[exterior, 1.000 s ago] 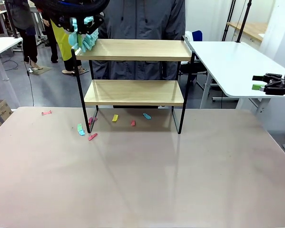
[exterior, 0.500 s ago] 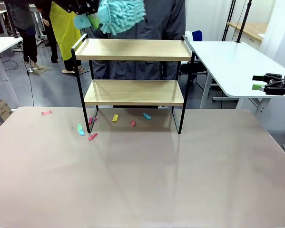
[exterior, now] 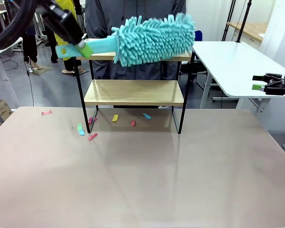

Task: Clean the shelf.
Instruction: Clean the specific section of the Shelf indicated by the human with the Duster.

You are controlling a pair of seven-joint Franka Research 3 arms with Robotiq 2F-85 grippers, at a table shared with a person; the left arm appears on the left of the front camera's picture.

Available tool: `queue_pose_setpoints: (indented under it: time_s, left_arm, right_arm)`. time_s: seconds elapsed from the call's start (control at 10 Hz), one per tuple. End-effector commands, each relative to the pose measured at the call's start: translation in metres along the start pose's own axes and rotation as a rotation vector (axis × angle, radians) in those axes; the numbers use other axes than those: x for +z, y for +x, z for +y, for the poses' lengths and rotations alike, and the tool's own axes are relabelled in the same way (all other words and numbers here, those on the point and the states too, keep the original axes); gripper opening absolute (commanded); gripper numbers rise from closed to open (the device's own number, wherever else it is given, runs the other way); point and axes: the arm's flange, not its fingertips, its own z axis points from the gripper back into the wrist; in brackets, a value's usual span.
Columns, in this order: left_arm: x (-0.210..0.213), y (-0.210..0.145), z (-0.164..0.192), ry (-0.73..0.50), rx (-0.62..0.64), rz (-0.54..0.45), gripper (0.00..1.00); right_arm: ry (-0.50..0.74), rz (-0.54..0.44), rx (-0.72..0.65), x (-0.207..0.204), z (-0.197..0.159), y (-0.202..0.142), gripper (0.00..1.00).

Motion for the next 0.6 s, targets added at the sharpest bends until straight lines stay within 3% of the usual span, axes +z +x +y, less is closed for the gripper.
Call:
queue_pose_setpoints:
  time_s: [0.0,0.1,0.3,0.5]
  left_arm:
    - [0.007,-0.010,0.004,-0.005,-0.083,0.068,0.13]
    - [0.004,-0.015,0.002,0.008,-0.122,0.135,0.13]
    - [-0.022,-0.029,0.002,0.041,-0.217,0.465,0.13]
    - [-0.046,-0.043,0.010,0.021,-0.190,0.601,0.13]
  right_arm:
    - [0.002,-0.002,0.004,-0.002,0.000,0.002,1.00]
    - [0.002,-0.002,0.004,-0.002,0.000,0.002,1.00]
    - [0.002,-0.002,0.004,-0.002,0.000,0.002,1.00]
    - [0.002,-0.002,0.004,-0.002,0.000,0.002,1.00]
